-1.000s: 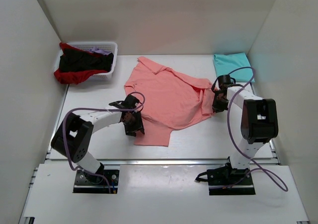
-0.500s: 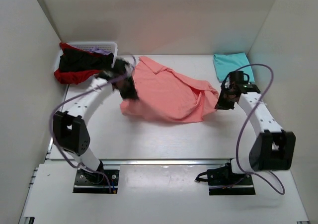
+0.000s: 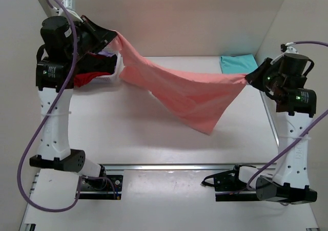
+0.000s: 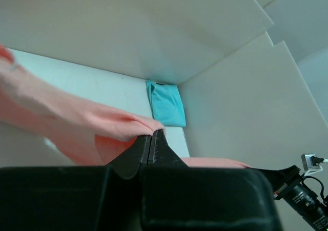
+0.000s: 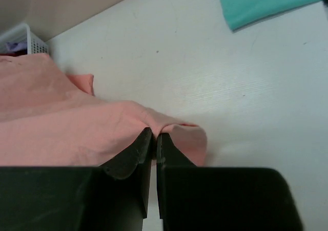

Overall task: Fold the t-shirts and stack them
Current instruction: Flatten out the tshirt

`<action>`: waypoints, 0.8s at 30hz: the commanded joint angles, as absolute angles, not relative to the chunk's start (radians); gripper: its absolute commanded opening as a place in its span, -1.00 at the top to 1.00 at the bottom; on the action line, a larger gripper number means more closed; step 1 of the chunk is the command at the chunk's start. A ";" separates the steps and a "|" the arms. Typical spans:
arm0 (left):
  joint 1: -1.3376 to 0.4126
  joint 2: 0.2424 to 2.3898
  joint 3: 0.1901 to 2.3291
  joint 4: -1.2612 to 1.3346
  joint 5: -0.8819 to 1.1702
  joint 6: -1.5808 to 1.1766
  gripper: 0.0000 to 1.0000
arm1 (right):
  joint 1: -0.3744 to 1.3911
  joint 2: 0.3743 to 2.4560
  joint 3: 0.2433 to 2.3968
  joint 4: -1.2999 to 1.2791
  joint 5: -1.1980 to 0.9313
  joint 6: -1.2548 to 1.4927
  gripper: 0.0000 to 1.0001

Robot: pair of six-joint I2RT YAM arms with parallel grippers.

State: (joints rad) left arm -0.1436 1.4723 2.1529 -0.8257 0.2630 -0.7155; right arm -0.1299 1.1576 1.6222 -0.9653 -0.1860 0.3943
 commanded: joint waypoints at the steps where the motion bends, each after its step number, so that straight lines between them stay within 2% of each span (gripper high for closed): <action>1: -0.129 1.600 2.093 -0.827 0.328 -0.739 1.00 | -0.091 1.264 1.583 -0.921 -0.215 0.416 1.00; 5: -0.123 1.727 2.039 -0.782 0.417 -0.793 1.00 | -0.078 1.402 1.571 -0.818 -0.224 0.422 1.00; 8: -0.130 1.937 2.167 -0.793 0.481 -0.791 1.00 | -0.061 1.618 1.783 -0.810 -0.227 0.359 0.99; 9: -0.126 1.983 2.268 -0.790 0.494 -0.788 1.00 | -0.052 1.696 1.849 -0.822 -0.229 0.338 1.00; 12: -0.107 2.182 2.613 -0.726 0.632 -0.856 1.00 | -0.049 1.918 2.369 -0.903 -0.251 0.307 1.00; 13: -0.095 2.186 2.697 -0.704 0.627 -0.870 1.00 | -0.055 1.954 2.470 -0.926 -0.262 0.305 1.00; 14: -0.089 2.153 2.701 -0.668 0.614 -0.891 1.00 | -0.055 1.980 2.631 -0.934 -0.264 0.308 0.99; 15: -0.084 2.070 2.624 -0.587 0.598 -0.887 1.00 | -0.058 2.000 2.699 -0.930 -0.264 0.311 1.00; 17: -0.058 1.899 2.368 -0.431 0.574 -0.894 1.00 | -0.060 1.938 2.590 -0.879 -0.255 0.313 1.00; 19: -0.025 1.772 2.104 -0.324 0.563 -0.905 1.00 | -0.060 1.756 2.240 -0.703 -0.239 0.305 1.00; 21: -0.006 1.724 2.082 -0.381 0.574 -0.864 1.00 | -0.084 1.642 2.037 -0.597 -0.241 0.337 1.00; 24: -0.031 1.678 2.033 -0.469 0.588 -0.792 1.00 | -0.092 1.568 1.881 -0.610 -0.239 0.318 1.00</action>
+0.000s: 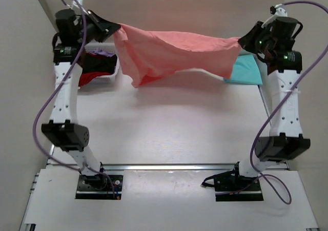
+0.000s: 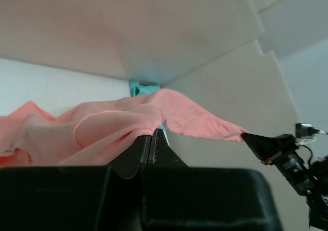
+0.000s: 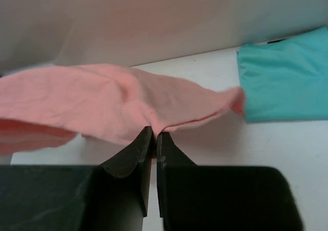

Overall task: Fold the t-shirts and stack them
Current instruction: Flatten out the tshirt

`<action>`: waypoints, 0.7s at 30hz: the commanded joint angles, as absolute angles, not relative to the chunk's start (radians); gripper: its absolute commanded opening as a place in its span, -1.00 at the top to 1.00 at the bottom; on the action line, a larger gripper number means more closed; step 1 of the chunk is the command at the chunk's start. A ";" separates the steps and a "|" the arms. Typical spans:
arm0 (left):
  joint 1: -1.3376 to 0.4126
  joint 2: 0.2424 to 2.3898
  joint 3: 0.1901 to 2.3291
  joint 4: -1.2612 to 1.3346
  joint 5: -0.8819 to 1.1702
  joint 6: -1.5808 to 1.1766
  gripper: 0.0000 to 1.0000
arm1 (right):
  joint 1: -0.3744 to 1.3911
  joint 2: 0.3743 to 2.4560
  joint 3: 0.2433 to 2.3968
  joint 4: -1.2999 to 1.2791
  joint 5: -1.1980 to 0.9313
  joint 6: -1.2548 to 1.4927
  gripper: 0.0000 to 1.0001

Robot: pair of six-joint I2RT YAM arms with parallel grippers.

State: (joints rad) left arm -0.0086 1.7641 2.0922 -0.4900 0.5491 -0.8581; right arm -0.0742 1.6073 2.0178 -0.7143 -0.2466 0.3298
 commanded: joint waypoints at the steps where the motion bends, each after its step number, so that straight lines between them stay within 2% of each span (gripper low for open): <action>1: -0.038 1.660 1.972 -0.477 0.592 -0.775 1.00 | -0.094 1.550 1.859 -0.635 -0.227 0.308 1.00; 4: -0.086 1.542 1.799 -0.538 0.574 -0.718 1.00 | -0.090 1.448 1.651 -0.649 -0.193 0.279 1.00; 9: -0.132 1.266 1.329 -0.609 0.563 -0.681 1.00 | -0.147 1.223 1.248 -0.614 -0.249 0.327 1.00; 12: -0.178 1.090 0.952 -0.609 0.587 -0.716 1.00 | -0.135 1.088 1.097 -0.716 -0.189 0.331 1.00; 14: -0.172 0.964 0.818 -0.641 0.591 -0.735 1.00 | -0.135 1.007 1.007 -0.814 -0.164 0.348 1.00; 18: -0.156 0.775 0.710 -0.790 0.568 -0.722 1.00 | -0.163 0.895 0.904 -0.954 -0.199 0.351 1.00; 21: -0.179 0.820 0.724 -0.746 0.574 -0.739 1.00 | -0.135 0.859 0.853 -0.951 -0.225 0.389 1.00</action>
